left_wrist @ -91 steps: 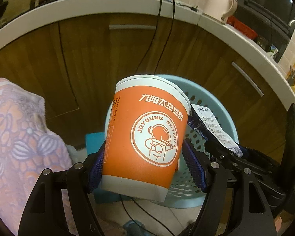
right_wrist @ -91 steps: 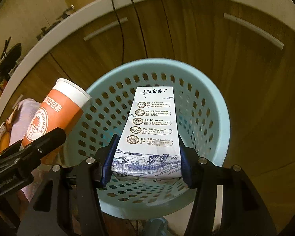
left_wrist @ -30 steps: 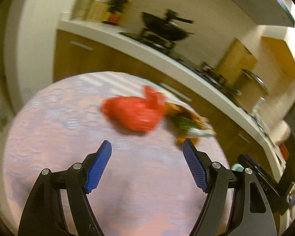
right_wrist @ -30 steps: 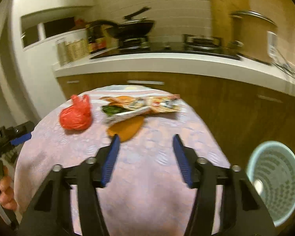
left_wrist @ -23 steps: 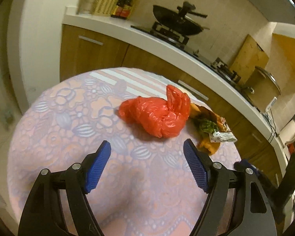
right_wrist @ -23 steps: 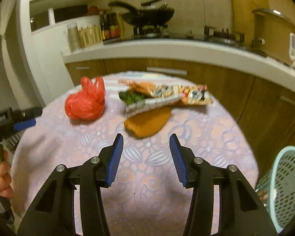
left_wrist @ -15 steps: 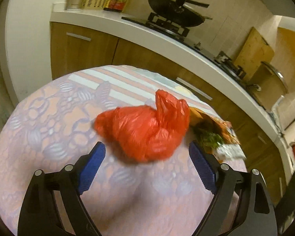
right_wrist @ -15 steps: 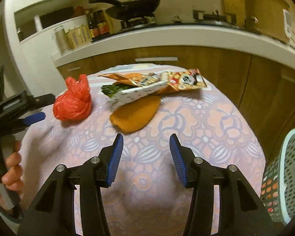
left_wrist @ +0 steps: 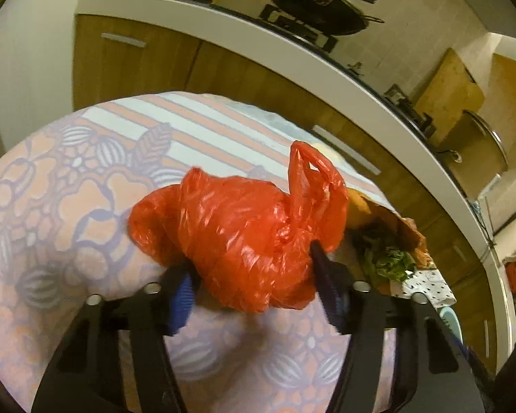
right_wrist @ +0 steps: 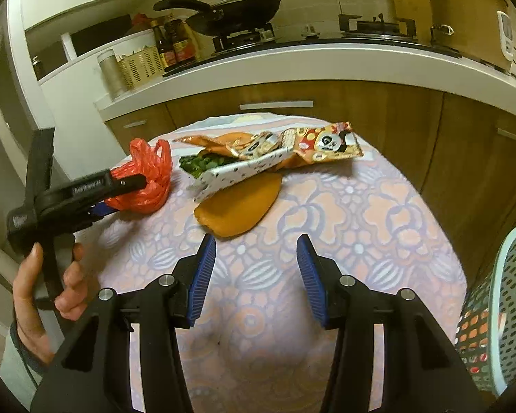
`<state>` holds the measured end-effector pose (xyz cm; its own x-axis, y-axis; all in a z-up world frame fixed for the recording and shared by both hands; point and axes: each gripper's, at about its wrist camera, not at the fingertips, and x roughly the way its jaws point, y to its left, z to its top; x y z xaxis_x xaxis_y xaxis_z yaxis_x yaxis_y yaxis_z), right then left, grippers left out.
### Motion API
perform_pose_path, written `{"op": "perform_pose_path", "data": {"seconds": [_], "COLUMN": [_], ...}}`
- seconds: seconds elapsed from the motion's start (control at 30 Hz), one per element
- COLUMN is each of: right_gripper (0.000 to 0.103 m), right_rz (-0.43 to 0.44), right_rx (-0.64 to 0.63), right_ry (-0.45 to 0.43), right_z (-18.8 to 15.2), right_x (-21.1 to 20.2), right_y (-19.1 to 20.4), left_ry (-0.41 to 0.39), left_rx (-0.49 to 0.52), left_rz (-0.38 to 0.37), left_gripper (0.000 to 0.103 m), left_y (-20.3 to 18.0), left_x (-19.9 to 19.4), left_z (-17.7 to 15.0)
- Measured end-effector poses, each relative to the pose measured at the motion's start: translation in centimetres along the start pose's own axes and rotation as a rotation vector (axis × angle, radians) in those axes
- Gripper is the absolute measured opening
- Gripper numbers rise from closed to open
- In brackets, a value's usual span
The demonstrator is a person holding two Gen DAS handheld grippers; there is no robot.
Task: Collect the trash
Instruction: 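Grasp the red plastic bag with the left tool while the right tool grasps the orange snack wrapper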
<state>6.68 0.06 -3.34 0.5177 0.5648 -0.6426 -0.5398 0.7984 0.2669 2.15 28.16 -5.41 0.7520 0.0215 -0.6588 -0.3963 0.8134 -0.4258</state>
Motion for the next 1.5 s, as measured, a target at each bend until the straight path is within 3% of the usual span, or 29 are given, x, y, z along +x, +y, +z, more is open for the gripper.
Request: {"op": "perform_pose_path", "data": {"seconds": [0.03, 0.13, 0.37, 0.6, 0.7, 0.9, 0.93, 1.03, 1.17, 1.23, 1.5], "right_gripper": [0.046, 0.053, 0.056, 0.056, 0.057, 0.057, 0.054, 0.033, 0.015, 0.01, 0.009], "right_rz": [0.012, 0.029, 0.004, 0.021, -0.026, -0.08, -0.075, -0.036, 0.005, 0.027, 0.094], "right_rx": [0.008, 0.026, -0.023, -0.107, -0.17, -0.153, -0.144, -0.101, -0.05, -0.038, -0.032], "right_ry": [0.002, 0.005, -0.04, 0.029, 0.071, 0.116, 0.123, 0.127, 0.07, 0.037, -0.079], "right_z": [0.4, 1.6, 6.0, 8.3, 8.0, 8.7, 8.7, 8.8, 8.7, 8.4, 7.9], "right_x": [0.0, 0.1, 0.3, 4.1, 6.3, 9.3, 9.6, 10.0, 9.0, 8.1, 3.5], "right_y": [-0.1, -0.3, 1.6, 5.2, 7.1, 6.4, 6.1, 5.0, 3.9, 3.7, 3.8], "left_ry": [-0.004, -0.035, -0.109, -0.127, -0.131, -0.137, -0.136, -0.132, -0.136, -0.139, -0.161], "left_rx": [0.011, 0.039, 0.013, -0.003, -0.012, 0.005, 0.008, 0.017, 0.03, 0.034, 0.06], "left_rz": [-0.013, -0.041, -0.084, -0.094, -0.096, -0.107, -0.11, -0.12, -0.125, -0.133, -0.159], "left_gripper": [0.041, 0.033, 0.031, 0.031, 0.031, 0.031, 0.031, 0.031, 0.031, 0.031, 0.031], "left_y": [-0.3, -0.9, -0.3, -0.1, 0.1, -0.4, -0.5, -0.8, -1.1, -1.2, -2.0], "left_x": [0.0, -0.6, -2.9, -3.6, -3.9, -4.1, -4.2, -4.0, -4.2, -4.3, -5.1], "left_z": [-0.2, -0.5, -0.6, -0.3, -0.3, -0.3, -0.4, -0.4, -0.4, -0.4, -0.6]}}
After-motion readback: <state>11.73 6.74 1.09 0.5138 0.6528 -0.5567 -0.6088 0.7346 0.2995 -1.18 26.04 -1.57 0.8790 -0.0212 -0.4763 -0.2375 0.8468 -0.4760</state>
